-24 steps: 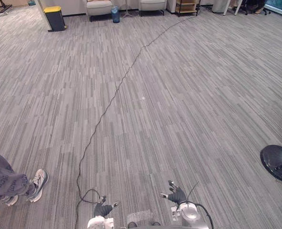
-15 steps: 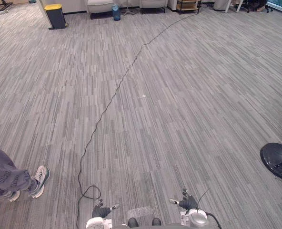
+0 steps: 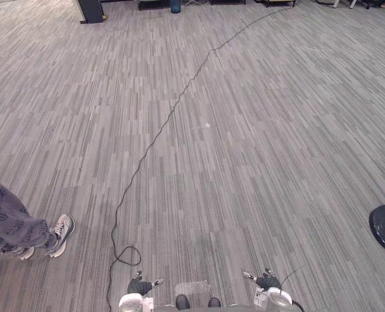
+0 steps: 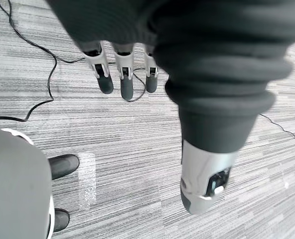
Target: Pick up cushions and gather them together orderly.
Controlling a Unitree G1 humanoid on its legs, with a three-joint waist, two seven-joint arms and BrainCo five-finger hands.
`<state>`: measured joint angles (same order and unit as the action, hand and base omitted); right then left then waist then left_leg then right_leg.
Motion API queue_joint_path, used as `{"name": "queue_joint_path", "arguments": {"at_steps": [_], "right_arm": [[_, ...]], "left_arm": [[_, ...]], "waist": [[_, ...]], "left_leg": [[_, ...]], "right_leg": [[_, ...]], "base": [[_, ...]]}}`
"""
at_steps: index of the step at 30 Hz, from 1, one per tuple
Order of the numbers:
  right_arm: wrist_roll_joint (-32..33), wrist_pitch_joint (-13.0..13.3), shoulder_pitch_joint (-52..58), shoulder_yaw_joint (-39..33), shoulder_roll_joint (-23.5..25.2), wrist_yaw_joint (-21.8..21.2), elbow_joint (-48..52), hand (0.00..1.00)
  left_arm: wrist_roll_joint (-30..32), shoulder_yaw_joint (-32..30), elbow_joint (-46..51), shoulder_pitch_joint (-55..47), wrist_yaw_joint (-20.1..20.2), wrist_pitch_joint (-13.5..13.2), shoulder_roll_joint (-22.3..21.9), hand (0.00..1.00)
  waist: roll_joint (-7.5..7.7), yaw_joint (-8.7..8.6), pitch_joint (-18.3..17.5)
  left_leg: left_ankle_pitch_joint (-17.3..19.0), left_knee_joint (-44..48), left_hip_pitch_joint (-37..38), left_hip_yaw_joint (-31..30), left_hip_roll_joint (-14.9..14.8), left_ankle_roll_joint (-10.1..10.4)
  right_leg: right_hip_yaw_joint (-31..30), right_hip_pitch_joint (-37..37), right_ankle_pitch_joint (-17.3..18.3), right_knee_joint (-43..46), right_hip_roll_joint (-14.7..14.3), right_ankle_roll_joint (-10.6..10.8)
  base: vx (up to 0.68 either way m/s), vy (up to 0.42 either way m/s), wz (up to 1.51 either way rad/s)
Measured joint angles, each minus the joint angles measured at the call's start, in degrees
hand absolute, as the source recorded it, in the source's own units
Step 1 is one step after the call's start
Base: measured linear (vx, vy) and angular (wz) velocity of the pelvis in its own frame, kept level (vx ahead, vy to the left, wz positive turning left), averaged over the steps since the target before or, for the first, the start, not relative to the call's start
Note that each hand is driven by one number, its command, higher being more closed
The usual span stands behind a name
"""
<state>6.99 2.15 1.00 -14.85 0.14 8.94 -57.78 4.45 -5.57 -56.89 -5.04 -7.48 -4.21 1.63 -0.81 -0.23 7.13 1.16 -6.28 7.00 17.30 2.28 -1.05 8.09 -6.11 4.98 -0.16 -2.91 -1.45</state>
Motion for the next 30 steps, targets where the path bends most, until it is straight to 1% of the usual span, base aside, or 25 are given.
{"name": "queue_joint_path", "arguments": {"at_steps": [6, 13, 17, 20, 22, 23, 24, 25, 26, 27, 28, 29, 30], "right_arm": [[0.39, 0.05, 0.11, -0.68, -0.20, 0.05, -0.51, 0.00], [0.37, 0.04, 0.22, -0.69, -0.45, -0.05, -0.52, 0.00], [0.34, 0.00, 0.26, -0.88, -0.44, -0.06, -0.52, 0.00], [0.25, -0.01, 0.16, -2.76, -0.39, -0.08, -0.49, 0.00], [0.12, -0.09, 0.44, -3.04, -0.23, -0.05, -0.40, 0.00], [-0.02, -0.22, 0.71, -2.99, 0.09, -0.06, 0.54, 0.00], [-0.07, -0.20, 0.87, -2.98, 0.13, -0.07, 0.86, 0.00], [-0.13, -0.31, 1.33, -2.74, 0.16, -0.12, 1.58, 0.00], [-0.16, -0.55, 1.65, -2.19, -0.05, -0.08, 2.51, 0.00], [0.06, -0.52, 2.00, -2.12, -0.04, -0.02, 3.07, 0.00], [-0.09, -0.52, 2.17, -0.88, -0.29, 0.07, 3.23, 0.00], [-0.16, -0.52, 2.28, 0.03, -0.41, 0.05, 3.38, 0.00], [-0.19, -0.54, 2.20, 0.82, -0.49, 0.05, 3.47, 0.00]], "left_arm": [[0.02, 0.60, -0.24, -0.01, 0.02, 0.05, 0.10, 0.00], [-0.09, 1.10, -0.23, -0.01, 0.12, 0.09, 0.41, 0.00], [-0.31, 0.96, -0.22, 0.00, 0.13, 0.23, 0.61, 0.00], [-1.07, -0.22, -0.06, 0.14, 0.13, 0.76, 0.41, 0.00], [-1.28, -2.24, 0.31, 0.35, 0.24, 0.89, 0.10, 0.00], [-1.36, -4.26, 1.38, 0.34, 0.30, 0.95, 0.09, 0.00], [-1.43, -4.82, 1.81, 0.38, 0.31, 0.96, -0.05, 0.00], [-1.82, -6.67, 3.09, 0.51, 0.34, 1.12, -0.75, 0.00], [-2.38, -7.68, 4.30, 0.52, 0.38, 1.15, -0.80, 0.00], [-2.44, -8.10, 4.79, 0.49, 0.38, 1.12, -0.89, 0.00], [-2.44, -8.40, 5.75, 0.29, 0.38, 1.14, -0.93, 0.00], [-2.44, -8.33, 6.14, 0.26, 0.37, 1.15, -0.92, 0.00], [-2.44, -8.25, 6.91, 0.01, 0.39, 1.12, -0.93, 0.00]], "waist": [[-0.20, -0.48, 0.14], [0.12, -0.62, 0.34], [0.40, -0.61, 0.58], [0.29, -0.64, 1.32], [0.45, -0.60, 1.85], [1.22, -0.45, 2.93], [1.36, -0.39, 3.22], [0.96, -0.28, 4.00], [0.65, -0.28, 4.78], [0.93, -0.28, 5.15], [0.97, -0.27, 5.37], [0.95, -0.26, 5.36], [0.95, -0.21, 5.37]], "left_leg": [[-0.54, -0.04, 0.03, -0.51, 0.15, -0.21], [-0.33, -0.04, -0.01, -0.66, 0.22, 0.01], [-0.31, -0.03, -0.52, -0.66, 0.23, 0.03], [-0.41, -0.02, -0.99, -0.54, 0.21, -0.11], [0.40, 0.98, -1.01, -0.12, 0.16, 0.53], [3.89, 7.64, -3.46, 1.00, -0.35, 0.76], [5.52, 10.69, -4.52, 1.53, -0.80, 0.81], [11.50, 24.33, -9.68, 5.13, -4.23, 0.84], [14.53, 36.96, -13.63, 8.44, -8.54, 0.22], [15.14, 41.71, -15.20, 9.67, -10.70, -0.10], [15.95, 48.02, -17.23, 10.54, -14.26, 0.40], [16.26, 49.75, -18.23, 10.48, -16.09, 0.94], [16.60, 49.44, -19.45, 10.56, -17.48, 1.59]], "right_leg": [[0.06, 0.03, 0.15, 0.05, 0.16, 0.22], [0.12, 0.18, 0.30, -0.44, 0.20, 0.47], [0.14, 0.64, 0.19, -0.24, 0.20, 0.28], [0.11, 1.16, 0.49, 0.61, 0.21, -0.18], [0.04, 2.73, 2.84, 4.53, 0.65, -0.72], [0.13, 4.20, 5.18, 8.71, 1.76, -0.90], [0.08, 4.47, 5.81, 9.66, 1.92, -1.01], [0.17, 5.04, 7.75, 12.19, 1.88, -1.50], [0.52, 4.63, 9.67, 14.50, 1.67, -2.27], [0.51, 4.16, 10.60, 15.50, 1.66, -2.45], [0.47, 2.76, 12.34, 16.67, 1.84, -2.66], [0.47, 1.86, 13.29, 17.00, 2.05, -2.43], [0.41, 0.97, 14.41, 17.03, 2.51, -2.17]], "base": [[-0.11, -0.012, 0.02], [-0.05, 0.001, 0.01], [0.01, -0.002, 0.00], [0.06, -0.008, -0.01], [0.09, -0.024, -0.02], [0.08, -0.049, -0.04], [0.08, -0.091, -0.07], [0.02, -0.082, -0.03], [0.04, -0.065, 0.00], [0.10, -0.024, 0.10], [0.18, 0.010, 0.08], [0.25, 0.059, 0.09], [0.26, 0.128, 0.05]]}}
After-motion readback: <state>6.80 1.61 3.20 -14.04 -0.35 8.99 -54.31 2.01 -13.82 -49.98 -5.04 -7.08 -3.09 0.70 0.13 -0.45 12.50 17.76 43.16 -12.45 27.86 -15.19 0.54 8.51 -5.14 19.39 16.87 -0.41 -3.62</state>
